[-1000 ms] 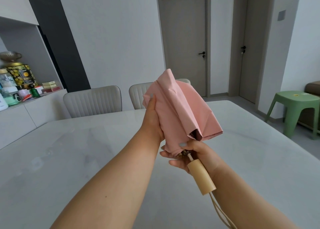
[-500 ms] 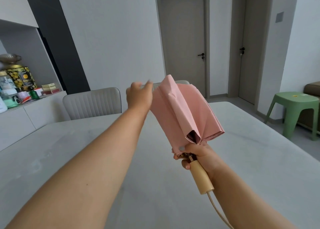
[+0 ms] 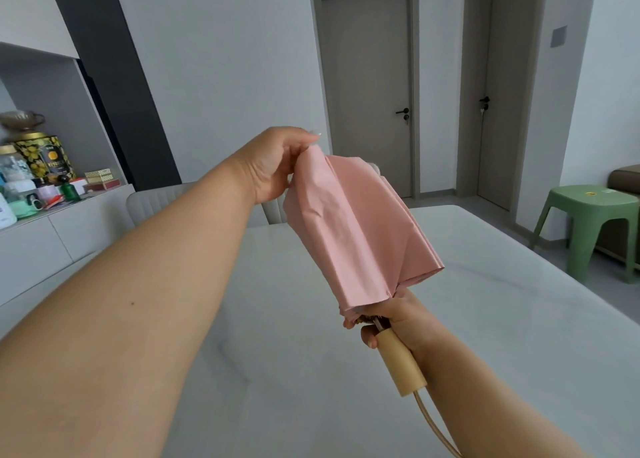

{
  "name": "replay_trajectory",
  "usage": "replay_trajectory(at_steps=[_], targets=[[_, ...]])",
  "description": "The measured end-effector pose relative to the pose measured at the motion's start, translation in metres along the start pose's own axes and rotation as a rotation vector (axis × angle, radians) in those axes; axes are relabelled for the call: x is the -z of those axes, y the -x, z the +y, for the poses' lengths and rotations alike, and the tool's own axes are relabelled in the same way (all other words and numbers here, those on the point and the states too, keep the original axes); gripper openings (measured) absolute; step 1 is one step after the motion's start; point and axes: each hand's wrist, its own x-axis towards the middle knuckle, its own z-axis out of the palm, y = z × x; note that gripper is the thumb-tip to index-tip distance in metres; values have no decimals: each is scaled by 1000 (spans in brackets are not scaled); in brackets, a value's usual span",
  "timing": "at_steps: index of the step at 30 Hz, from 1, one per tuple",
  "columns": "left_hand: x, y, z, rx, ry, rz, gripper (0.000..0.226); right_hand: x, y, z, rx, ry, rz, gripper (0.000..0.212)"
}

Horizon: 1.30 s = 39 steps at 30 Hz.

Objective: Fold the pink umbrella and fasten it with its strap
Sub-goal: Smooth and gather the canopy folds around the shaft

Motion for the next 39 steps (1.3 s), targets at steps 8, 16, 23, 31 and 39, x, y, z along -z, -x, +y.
replay_trajectory(at_steps=[8,16,23,31,39], targets=[[16,7,3,-29,93,33,25,1,-1,1,26,-53,-24,35],[28,9,1,-30,178,64,11,0,0,0,35,-48,-74,35],[22,8,2,-13,-187,178,22,1,-2,2,25,-63,-48,41],[-19,13,-23,-64,-453,319,7,3,-5,5,51,-43,69,34],[-32,18,-47,92,-177,327,16,3,-4,2,33,-105,-22,55]])
